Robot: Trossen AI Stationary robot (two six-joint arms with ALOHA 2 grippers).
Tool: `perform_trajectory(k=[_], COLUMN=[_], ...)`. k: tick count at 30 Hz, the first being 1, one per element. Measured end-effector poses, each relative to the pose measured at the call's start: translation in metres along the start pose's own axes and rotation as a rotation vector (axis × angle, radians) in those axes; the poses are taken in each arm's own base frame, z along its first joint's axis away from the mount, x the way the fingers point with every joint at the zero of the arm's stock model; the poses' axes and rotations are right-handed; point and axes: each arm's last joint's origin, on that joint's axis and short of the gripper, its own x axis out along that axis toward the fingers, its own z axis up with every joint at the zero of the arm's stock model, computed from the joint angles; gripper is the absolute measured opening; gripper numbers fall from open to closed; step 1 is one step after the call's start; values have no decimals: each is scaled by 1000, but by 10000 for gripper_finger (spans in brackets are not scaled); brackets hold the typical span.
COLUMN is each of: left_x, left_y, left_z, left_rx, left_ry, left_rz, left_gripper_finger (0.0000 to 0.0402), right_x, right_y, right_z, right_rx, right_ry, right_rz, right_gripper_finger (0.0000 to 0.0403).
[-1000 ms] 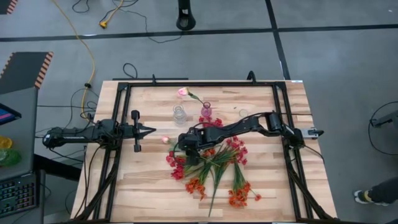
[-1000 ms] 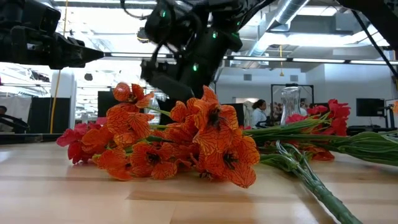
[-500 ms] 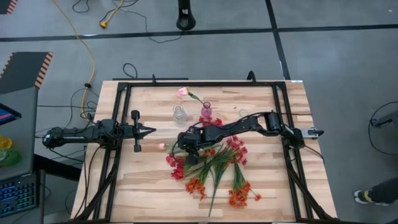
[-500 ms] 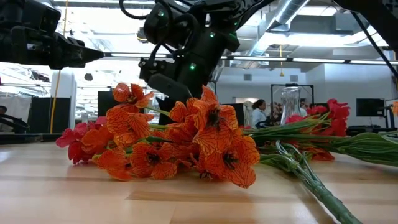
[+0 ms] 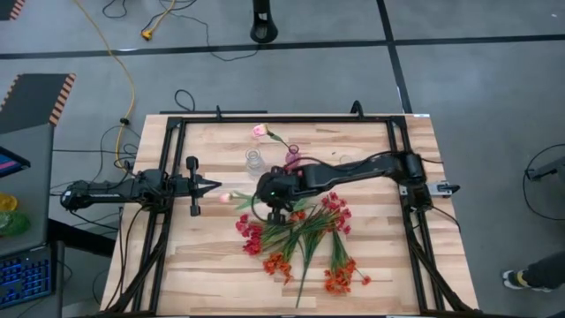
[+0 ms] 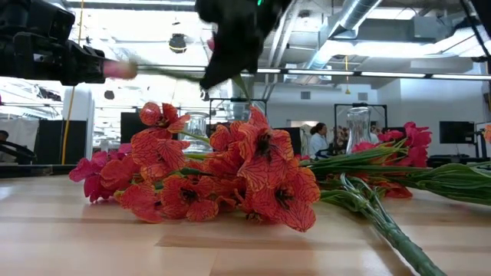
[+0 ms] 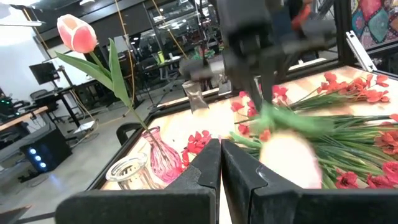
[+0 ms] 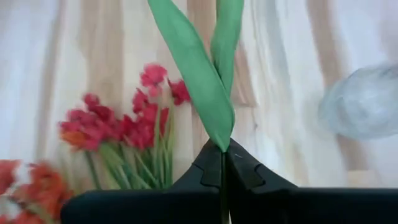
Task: Sort flowers into vase by color
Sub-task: Put the left pink flower into the purple vase
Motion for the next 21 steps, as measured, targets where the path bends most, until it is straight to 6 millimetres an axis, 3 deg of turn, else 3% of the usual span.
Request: perform_trajectory(k=[5,8,14,17,21], left_x=[0,0,0,0,0], left_y=[0,0,0,0,0], left_z=[0,0,0,0,0], left_rx=[0,0,0,0,0], left_ry=[1,0,0,0,0], left_rz=[-1,0,0,1,3], left_gripper_finger=[0,0,0,0,0], right_x=[-44,-63,-85,-103,-122], right_y=[5,7,-6,-17,-29], right_z=[9,4,-40,-58,-77], right_rx=[-80,-107,-24,32,33], right_ry=[-68,-105,-179,-350,-730], right_rz=[18,32,31,31,28], right_gripper_finger=[25,25,25,25,25])
